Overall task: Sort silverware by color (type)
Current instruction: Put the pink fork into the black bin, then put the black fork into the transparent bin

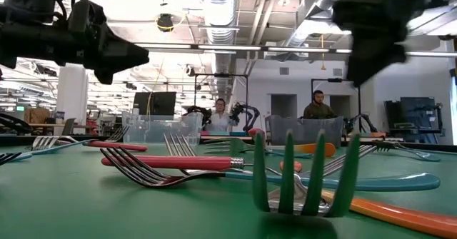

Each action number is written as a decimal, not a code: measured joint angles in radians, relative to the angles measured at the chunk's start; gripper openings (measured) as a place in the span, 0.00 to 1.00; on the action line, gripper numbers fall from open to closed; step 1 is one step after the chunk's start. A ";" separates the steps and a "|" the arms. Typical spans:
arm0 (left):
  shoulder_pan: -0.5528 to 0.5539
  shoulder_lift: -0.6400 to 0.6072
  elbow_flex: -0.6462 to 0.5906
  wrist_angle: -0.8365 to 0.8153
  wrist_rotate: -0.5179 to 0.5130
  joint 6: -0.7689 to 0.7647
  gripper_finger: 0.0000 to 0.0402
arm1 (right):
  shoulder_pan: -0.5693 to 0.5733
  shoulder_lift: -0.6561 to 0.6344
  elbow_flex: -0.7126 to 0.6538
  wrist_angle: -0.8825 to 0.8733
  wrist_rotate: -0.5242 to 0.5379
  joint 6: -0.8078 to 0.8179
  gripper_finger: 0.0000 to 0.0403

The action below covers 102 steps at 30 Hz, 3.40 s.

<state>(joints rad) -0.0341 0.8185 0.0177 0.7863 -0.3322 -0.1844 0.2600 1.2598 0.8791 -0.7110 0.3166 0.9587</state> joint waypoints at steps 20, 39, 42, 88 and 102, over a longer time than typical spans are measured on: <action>-0.122 0.000 0.000 -0.289 -0.196 -0.426 0.26 | -0.157 0.419 0.011 0.597 -0.245 -0.030 0.44; -0.129 0.000 0.000 -0.288 -0.362 -0.255 0.26 | -0.238 0.574 0.015 0.771 -0.275 0.215 0.43; -0.128 0.000 0.000 -0.289 -0.397 -0.224 0.26 | -0.247 0.575 0.015 0.745 -0.257 0.199 0.34; -0.096 -0.001 -0.001 -0.310 -0.386 -0.269 0.26 | -0.861 0.213 0.011 0.504 -0.029 -1.349 0.13; -0.095 -0.001 -0.001 -0.294 -0.388 -0.215 0.26 | -0.888 0.225 0.011 0.481 -0.020 -1.210 0.48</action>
<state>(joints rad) -0.1295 0.8177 0.0170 0.4927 -0.7201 -0.3995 -0.6275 1.4851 0.8906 -0.2302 0.2962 -0.2512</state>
